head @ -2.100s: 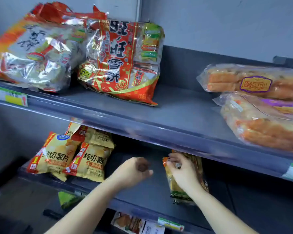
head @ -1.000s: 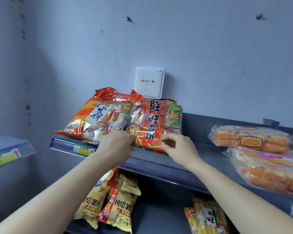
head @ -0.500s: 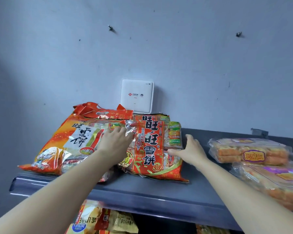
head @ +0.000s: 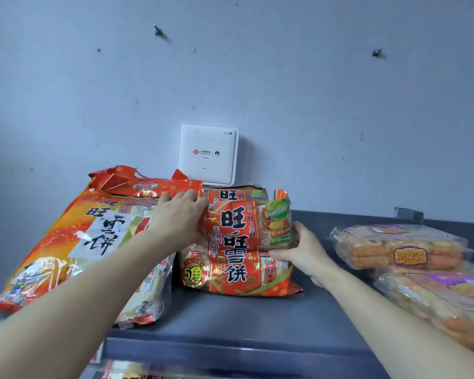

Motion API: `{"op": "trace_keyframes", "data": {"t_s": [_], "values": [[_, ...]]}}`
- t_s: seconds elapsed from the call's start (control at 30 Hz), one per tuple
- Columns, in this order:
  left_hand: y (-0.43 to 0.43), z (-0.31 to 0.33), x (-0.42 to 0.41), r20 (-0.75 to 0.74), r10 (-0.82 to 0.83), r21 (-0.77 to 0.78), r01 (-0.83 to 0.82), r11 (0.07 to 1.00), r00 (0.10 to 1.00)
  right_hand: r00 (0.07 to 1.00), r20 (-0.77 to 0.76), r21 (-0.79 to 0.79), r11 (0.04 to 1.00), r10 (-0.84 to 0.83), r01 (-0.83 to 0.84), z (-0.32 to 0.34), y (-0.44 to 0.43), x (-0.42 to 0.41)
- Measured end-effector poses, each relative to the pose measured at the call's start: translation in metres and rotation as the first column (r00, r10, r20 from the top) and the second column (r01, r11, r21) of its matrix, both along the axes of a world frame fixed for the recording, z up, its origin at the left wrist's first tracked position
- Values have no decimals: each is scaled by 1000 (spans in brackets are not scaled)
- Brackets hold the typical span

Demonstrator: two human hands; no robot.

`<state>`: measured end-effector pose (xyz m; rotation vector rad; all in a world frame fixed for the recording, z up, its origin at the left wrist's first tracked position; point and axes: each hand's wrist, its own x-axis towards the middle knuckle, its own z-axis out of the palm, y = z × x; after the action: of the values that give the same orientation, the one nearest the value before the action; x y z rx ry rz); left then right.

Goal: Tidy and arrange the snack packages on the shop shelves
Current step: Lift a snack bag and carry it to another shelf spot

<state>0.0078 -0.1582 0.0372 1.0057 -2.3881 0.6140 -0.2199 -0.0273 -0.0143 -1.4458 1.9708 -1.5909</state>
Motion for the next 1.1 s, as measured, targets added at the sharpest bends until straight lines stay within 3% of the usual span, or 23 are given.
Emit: {"op": "trace_keyframes", "data": {"t_s": [0.07, 0.13, 0.27, 0.43, 0.73, 0.8, 1.0, 1.1], "values": [[2, 3, -1, 18, -10, -45, 11, 999, 1000, 982, 137, 68, 987, 133, -143, 6, 2, -9], [5, 3, -3, 39, -19, -80, 22, 997, 999, 913, 334, 32, 965, 236, -261, 11, 2, -18], [9, 3, -7, 71, -27, -117, 35, 992, 997, 888, 457, -1, 998, 61, -68, 19, -21, -35], [5, 0, 0, 72, -67, -102, 75, 992, 995, 937, 345, 188, 982, -60, -7, 28, -56, -40], [7, -4, 3, 49, -112, -100, 117, 988, 992, 848, 498, 6, 977, 182, -213, 44, -87, -35], [8, -4, 1, 64, -85, -110, 92, 990, 994, 851, 501, -25, 986, 157, -167, 44, -89, -39], [11, -11, -17, 73, 29, -194, -15, 981, 997, 968, 248, -107, 993, -26, 54, 38, -85, -48], [8, -10, -28, 19, 50, -185, -46, 982, 999, 958, 175, -210, 942, -228, 262, 36, -78, -56]]}}
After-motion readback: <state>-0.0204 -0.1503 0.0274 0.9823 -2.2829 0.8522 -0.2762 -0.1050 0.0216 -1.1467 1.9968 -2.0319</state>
